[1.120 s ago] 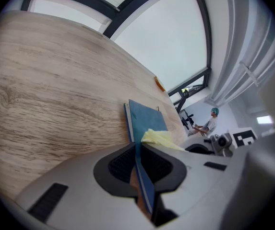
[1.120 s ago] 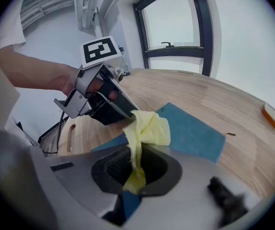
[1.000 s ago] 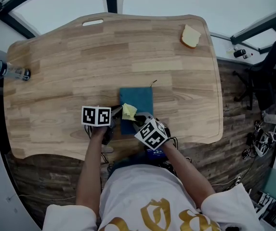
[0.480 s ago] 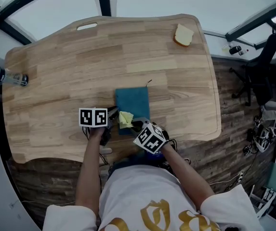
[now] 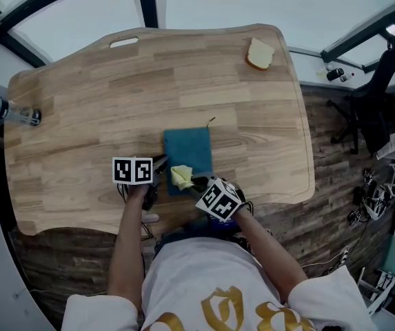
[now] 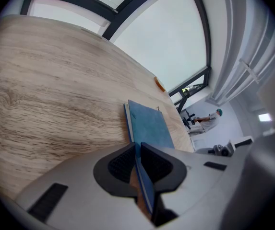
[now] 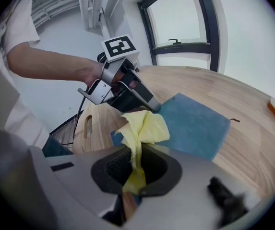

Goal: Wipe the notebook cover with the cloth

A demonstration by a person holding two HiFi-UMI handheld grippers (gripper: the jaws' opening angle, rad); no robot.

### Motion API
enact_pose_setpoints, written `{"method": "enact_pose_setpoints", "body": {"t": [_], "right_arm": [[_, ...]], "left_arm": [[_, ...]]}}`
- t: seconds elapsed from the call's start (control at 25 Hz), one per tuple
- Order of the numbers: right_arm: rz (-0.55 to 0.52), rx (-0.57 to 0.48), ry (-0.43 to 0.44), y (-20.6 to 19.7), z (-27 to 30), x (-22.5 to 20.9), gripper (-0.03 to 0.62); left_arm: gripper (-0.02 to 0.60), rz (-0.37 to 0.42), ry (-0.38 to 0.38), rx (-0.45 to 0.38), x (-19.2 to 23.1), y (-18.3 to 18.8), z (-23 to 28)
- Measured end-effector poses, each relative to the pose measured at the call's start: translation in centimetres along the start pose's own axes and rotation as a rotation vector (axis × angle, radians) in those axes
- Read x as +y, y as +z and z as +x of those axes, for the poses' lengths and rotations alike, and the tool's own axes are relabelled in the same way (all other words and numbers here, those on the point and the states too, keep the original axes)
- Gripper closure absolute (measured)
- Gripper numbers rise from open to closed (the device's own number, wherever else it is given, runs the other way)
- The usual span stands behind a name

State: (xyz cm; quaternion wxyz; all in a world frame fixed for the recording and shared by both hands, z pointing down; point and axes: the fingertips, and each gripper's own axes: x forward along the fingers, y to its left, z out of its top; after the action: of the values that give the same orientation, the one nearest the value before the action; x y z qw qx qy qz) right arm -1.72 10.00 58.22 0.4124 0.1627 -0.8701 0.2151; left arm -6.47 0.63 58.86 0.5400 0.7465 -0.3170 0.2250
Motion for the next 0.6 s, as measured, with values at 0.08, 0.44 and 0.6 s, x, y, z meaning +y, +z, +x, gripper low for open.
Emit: {"method": "enact_pose_setpoints", "body": {"t": [0.08, 0.44, 0.6], "right_arm": [[0.002, 0.003, 0.008, -0.3, -0.3, -0.2, 0.554], [0.017, 0.012, -0.006, -1.0, -1.0, -1.4, 0.554], [0.023, 0.016, -0.024, -1.2, -1.4, -2.3, 0.554]], "left_arm": [[0.537, -0.001, 0.001, 0.0, -0.1, 0.0, 0.0], [0.536, 0.001, -0.002, 0.003, 0.1, 0.1, 0.0], [0.535, 0.001, 0.0, 0.001, 0.0, 0.1, 0.0]]}}
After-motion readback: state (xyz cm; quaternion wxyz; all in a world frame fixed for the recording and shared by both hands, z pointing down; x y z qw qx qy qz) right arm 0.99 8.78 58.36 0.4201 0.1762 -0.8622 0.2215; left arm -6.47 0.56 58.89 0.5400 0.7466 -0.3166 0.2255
